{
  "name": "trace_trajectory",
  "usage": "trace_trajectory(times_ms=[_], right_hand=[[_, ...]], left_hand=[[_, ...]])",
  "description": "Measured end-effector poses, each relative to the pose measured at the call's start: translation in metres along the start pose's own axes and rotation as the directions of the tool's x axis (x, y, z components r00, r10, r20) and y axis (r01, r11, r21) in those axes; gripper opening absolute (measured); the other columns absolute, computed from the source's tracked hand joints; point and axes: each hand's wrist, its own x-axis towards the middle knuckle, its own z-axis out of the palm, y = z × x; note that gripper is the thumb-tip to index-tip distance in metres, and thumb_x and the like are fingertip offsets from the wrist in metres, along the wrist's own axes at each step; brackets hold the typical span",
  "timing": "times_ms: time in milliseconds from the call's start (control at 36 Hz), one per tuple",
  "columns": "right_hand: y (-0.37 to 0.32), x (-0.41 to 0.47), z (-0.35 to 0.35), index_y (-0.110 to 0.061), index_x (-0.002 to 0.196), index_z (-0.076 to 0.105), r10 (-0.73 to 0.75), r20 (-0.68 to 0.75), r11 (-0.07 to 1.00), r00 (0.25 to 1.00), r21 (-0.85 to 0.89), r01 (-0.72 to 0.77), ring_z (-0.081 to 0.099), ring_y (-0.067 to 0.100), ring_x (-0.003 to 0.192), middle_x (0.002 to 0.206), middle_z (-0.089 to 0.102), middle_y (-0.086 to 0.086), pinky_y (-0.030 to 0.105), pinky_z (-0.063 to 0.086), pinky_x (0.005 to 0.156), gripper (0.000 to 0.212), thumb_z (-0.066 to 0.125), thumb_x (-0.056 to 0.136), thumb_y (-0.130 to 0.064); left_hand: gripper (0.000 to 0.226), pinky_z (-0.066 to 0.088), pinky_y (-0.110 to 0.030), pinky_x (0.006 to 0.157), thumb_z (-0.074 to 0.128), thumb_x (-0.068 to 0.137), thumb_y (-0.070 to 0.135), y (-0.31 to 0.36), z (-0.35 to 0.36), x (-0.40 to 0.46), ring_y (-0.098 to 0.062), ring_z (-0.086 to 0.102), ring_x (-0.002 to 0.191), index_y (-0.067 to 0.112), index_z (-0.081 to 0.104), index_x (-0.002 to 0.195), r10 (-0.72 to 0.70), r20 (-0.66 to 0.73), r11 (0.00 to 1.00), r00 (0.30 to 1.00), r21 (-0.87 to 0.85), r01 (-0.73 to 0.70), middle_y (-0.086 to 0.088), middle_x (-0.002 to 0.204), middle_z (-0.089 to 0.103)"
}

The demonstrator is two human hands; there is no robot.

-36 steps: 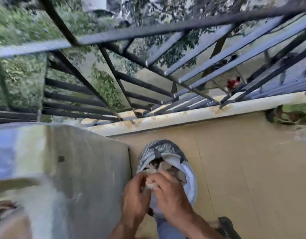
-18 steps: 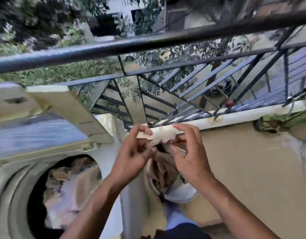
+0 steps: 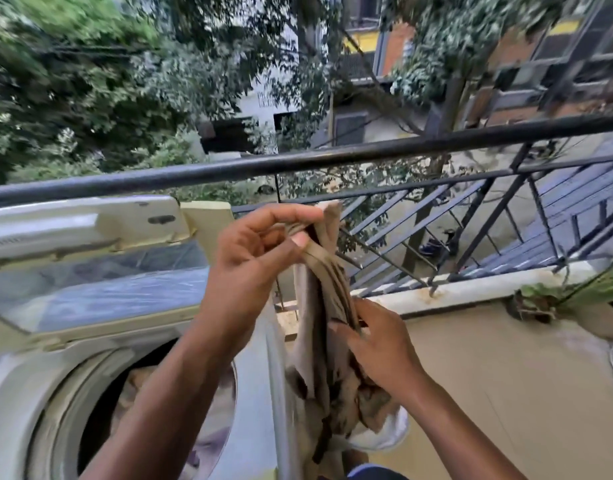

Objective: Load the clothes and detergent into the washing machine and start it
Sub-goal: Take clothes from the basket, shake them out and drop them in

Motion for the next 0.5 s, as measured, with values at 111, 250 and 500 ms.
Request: trace_trajectory(times_ms=[111, 250, 500], right_hand=[[-0.002, -0.004, -0.006, -0.045, 0.097, 0.068, -0.056, 0.031, 0.996, 0.998, 0.070, 0.054, 0.065, 0.004, 0.083, 0.085, 0.068, -0.015, 0.034, 0.054, 0.074, 0.014, 0.063, 0.091, -0.057], [-0.009, -0.006, -0.005, -0.041, 0.117, 0.068, -0.047, -0.025, 0.985, 0.999, 0.166, 0.051, 0.069, 0.007, 0.092, 0.107, 0.070, -0.017, 0.030, 0.057, 0.077, 0.021, 0.068, 0.096, -0.039], [-0.018, -0.001, 0.015, -0.036, 0.118, 0.066, -0.021, -0.031, 0.937, 0.999, 0.349, 0.031, 0.067, 0.013, 0.107, 0.113, 0.071, -0.010, 0.047, 0.056, 0.092, 0.020, 0.050, 0.109, -0.029]], left_hand=[[0.028, 0.058, -0.025, 0.077, 0.054, 0.097, -0.018, -0.008, -0.012, -0.002, -0.020, 0.073, 0.084, -0.003, 0.069, 0.115, -0.029, 0.028, 0.990, 0.999, 0.141, 0.024, -0.012, 0.096, 0.079], [0.028, 0.052, -0.022, 0.069, 0.053, 0.098, -0.017, -0.018, -0.012, -0.019, -0.021, 0.068, 0.072, 0.001, 0.060, 0.119, -0.141, 0.075, 0.977, 0.987, 0.173, 0.126, -0.028, 0.079, 0.069], [0.037, 0.055, -0.028, 0.072, 0.052, 0.098, -0.017, -0.023, -0.024, -0.031, -0.024, 0.070, 0.071, 0.006, 0.053, 0.127, -0.229, 0.047, 0.968, 0.972, 0.120, 0.222, -0.027, 0.082, 0.072]])
